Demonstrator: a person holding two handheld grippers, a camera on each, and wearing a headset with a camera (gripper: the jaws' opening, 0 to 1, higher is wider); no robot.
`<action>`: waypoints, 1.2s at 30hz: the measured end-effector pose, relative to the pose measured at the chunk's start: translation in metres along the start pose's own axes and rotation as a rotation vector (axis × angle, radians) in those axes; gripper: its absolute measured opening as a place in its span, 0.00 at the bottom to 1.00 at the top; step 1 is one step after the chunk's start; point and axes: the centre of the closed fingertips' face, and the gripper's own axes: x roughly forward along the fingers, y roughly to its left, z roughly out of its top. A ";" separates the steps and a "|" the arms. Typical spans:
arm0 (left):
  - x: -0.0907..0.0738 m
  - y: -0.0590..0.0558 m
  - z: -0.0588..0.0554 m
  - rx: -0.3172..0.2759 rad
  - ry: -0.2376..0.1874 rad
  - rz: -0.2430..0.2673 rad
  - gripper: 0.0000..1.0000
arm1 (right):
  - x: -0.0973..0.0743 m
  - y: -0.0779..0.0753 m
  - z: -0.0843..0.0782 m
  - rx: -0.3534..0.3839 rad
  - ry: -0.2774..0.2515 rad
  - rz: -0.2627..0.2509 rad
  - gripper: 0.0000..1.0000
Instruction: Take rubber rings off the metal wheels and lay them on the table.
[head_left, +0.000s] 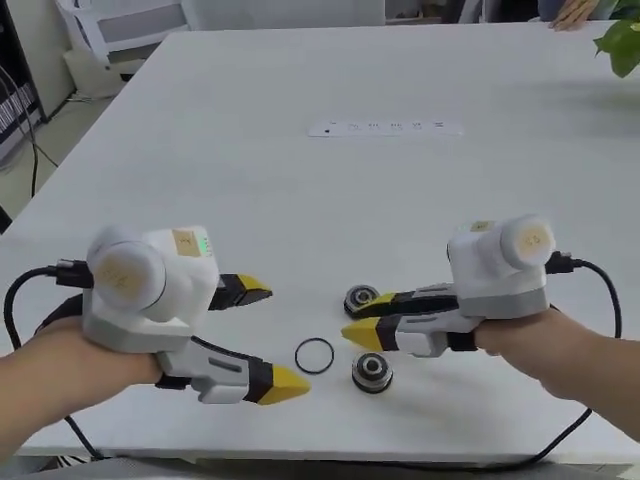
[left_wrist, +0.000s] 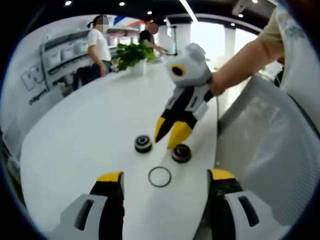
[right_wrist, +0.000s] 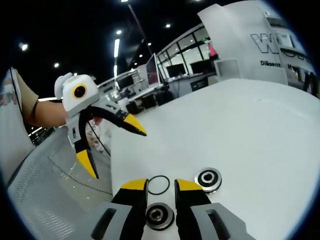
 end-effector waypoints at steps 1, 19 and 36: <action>0.002 0.000 0.001 0.002 0.002 -0.003 0.68 | -0.003 0.000 0.000 0.004 -0.005 -0.002 0.20; 0.040 -0.012 0.009 0.034 0.029 -0.070 0.61 | -0.027 -0.001 -0.030 0.013 0.003 -0.018 0.25; 0.067 -0.029 0.008 0.042 0.048 -0.134 0.45 | -0.026 -0.002 -0.059 -0.065 0.057 -0.015 0.23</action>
